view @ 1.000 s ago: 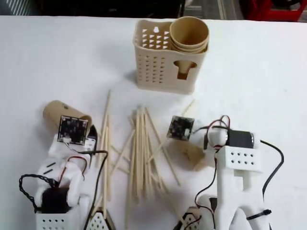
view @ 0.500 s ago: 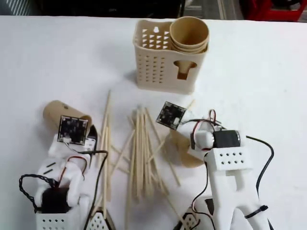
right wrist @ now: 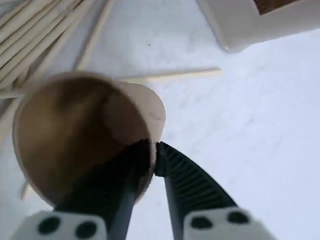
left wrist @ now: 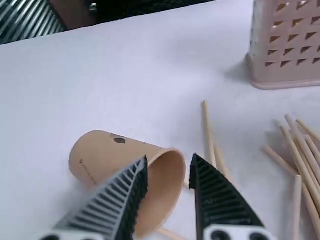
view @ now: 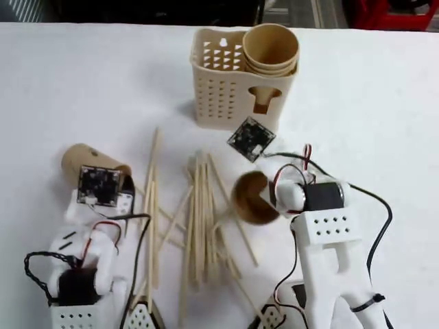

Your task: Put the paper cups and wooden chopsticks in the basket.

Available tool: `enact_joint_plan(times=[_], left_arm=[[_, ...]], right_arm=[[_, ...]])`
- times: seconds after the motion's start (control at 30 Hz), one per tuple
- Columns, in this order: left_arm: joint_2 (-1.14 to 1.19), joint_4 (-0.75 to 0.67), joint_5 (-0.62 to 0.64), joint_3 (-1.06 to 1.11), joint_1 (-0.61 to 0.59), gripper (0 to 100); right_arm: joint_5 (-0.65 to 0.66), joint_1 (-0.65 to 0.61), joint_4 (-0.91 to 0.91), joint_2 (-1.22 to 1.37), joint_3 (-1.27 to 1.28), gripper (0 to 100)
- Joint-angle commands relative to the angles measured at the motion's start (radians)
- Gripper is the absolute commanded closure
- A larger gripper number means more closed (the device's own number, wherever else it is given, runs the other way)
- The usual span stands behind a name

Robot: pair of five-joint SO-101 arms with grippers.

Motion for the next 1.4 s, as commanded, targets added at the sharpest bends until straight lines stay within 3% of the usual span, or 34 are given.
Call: enact_joint_plan(times=[0.0,0.33,0.43,0.63,0.93,1.17,1.37], left_arm=[[-0.004,-0.029,-0.009,-0.078,-0.071,85],[-0.001,0.138,-0.189,-0.249,-0.068,84],[0.012,0.193,-0.221,-0.290,-0.070,77],[0.309,0.245,-0.273,-0.462,-0.074,75],[0.816,0.157,-0.420,-0.603,-0.077,75],[0.924,0.020,-0.500,-0.597,-0.182,75],[1.032,-0.014,-0.549,-0.595,-0.189,81]], right_arm=[[-0.048,-0.012,-0.021,-0.015,-0.054,97.8],[-0.150,-0.005,-0.022,-0.015,-0.048,97.8],[-0.155,-0.004,-0.022,-0.015,-0.046,97.8],[-0.186,-0.004,-0.021,-0.015,-0.043,97.9],[-0.180,-0.002,-0.021,-0.015,-0.012,97.9],[-0.178,-0.002,-0.021,-0.015,-0.012,97.9],[-0.178,-0.002,-0.019,-0.015,-0.012,97.9]])
